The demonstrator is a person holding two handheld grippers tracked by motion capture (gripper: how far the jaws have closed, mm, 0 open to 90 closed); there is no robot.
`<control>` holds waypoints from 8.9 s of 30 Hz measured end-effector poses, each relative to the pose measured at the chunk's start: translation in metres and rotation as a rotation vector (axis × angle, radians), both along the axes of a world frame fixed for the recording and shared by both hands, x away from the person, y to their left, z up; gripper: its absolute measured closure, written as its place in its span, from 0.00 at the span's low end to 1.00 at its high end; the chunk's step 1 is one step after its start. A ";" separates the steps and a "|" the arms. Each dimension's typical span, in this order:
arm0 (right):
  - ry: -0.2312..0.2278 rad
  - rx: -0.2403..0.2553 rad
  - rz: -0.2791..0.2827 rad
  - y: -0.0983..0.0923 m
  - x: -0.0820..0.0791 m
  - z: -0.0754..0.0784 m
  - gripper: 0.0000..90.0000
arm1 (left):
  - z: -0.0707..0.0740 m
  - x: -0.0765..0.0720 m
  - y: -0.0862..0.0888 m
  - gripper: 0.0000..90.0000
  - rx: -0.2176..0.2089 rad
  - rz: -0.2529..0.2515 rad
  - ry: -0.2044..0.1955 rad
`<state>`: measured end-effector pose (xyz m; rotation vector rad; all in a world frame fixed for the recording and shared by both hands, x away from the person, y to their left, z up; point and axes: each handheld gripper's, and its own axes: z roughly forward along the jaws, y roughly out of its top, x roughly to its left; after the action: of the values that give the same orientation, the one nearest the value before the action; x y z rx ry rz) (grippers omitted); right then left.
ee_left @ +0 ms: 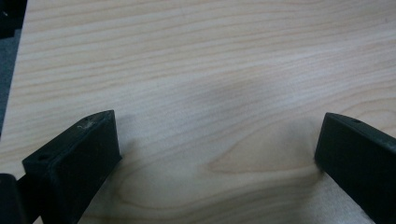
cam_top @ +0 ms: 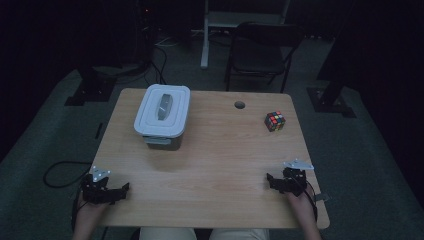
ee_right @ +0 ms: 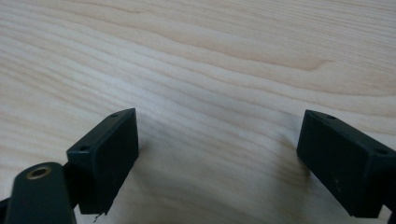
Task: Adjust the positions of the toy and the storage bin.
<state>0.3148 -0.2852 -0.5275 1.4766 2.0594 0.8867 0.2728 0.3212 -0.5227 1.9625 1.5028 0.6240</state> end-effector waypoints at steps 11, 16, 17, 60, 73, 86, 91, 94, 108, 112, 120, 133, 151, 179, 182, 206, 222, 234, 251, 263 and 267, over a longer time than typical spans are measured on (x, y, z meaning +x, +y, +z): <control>0.005 0.002 0.059 0.024 0.016 0.003 0.15 | 0.008 0.015 0.004 0.01 0.005 -0.009 -0.015; -0.014 0.020 0.074 0.034 0.026 0.007 0.15 | 0.008 0.027 0.004 0.01 -0.016 -0.016 -0.008; -0.020 0.028 0.072 0.036 0.028 0.008 0.15 | 0.008 0.030 0.004 0.01 -0.021 -0.022 -0.002; -0.108 0.113 0.197 0.205 0.152 0.023 0.15 | 0.023 0.161 0.005 0.01 -0.019 -0.010 -0.112; -0.113 0.141 0.191 0.235 0.175 0.029 0.15 | 0.030 0.196 0.015 0.01 0.001 0.006 -0.108; -0.082 0.187 0.184 0.249 0.182 0.030 0.14 | 0.033 0.212 -0.012 0.01 0.009 -0.033 -0.121; -0.099 0.203 0.263 0.252 0.178 0.035 0.14 | 0.034 0.208 -0.019 0.01 -0.018 -0.046 -0.127; -0.107 0.185 0.256 0.252 0.176 0.036 0.15 | 0.032 0.208 -0.023 0.01 -0.040 -0.052 -0.120; -0.061 0.238 0.313 0.233 0.175 0.030 0.17 | 0.034 0.208 -0.040 0.01 -0.005 -0.099 -0.107; -0.055 0.240 0.323 0.226 0.173 0.030 0.18 | 0.033 0.210 -0.045 0.02 -0.020 -0.109 -0.097; -0.063 0.235 0.327 0.209 0.167 0.031 0.18 | 0.032 0.212 -0.063 0.02 -0.024 -0.135 -0.091; -0.085 0.230 0.317 0.178 0.158 0.032 0.18 | 0.031 0.216 -0.091 0.01 -0.043 -0.167 -0.071; -0.077 0.243 0.304 0.131 0.147 0.034 0.18 | 0.030 0.212 -0.138 0.01 0.026 -0.255 -0.036; -0.076 0.252 0.146 0.086 0.171 0.022 0.15 | 0.033 0.236 -0.149 0.01 -0.056 -0.204 -0.083; -0.067 0.255 0.141 0.088 0.178 0.022 0.15 | 0.032 0.240 -0.150 0.01 -0.063 -0.203 -0.069; -0.067 0.287 0.172 0.102 0.188 0.031 0.23 | 0.044 0.251 -0.172 0.02 0.043 -0.279 -0.041; -0.055 0.281 0.242 0.098 0.151 0.032 0.23 | 0.045 0.215 -0.173 0.02 0.057 -0.313 -0.050; -0.071 0.311 0.278 0.093 0.115 0.028 0.24 | 0.045 0.182 -0.174 0.02 0.056 -0.339 -0.058; -0.061 0.279 0.369 0.096 0.065 0.031 0.24 | 0.049 0.123 -0.165 0.02 0.063 -0.377 -0.067; -0.067 0.309 0.401 0.093 0.041 0.030 0.23 | 0.053 0.086 -0.161 0.02 0.046 -0.402 -0.093; -0.074 0.323 0.408 0.089 0.036 0.029 0.23 | 0.052 0.075 -0.165 0.02 0.035 -0.414 -0.094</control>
<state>0.3509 -0.1963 -0.4984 1.1595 2.2817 1.4670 0.3481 0.1563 -0.4705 2.1522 0.9921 0.5525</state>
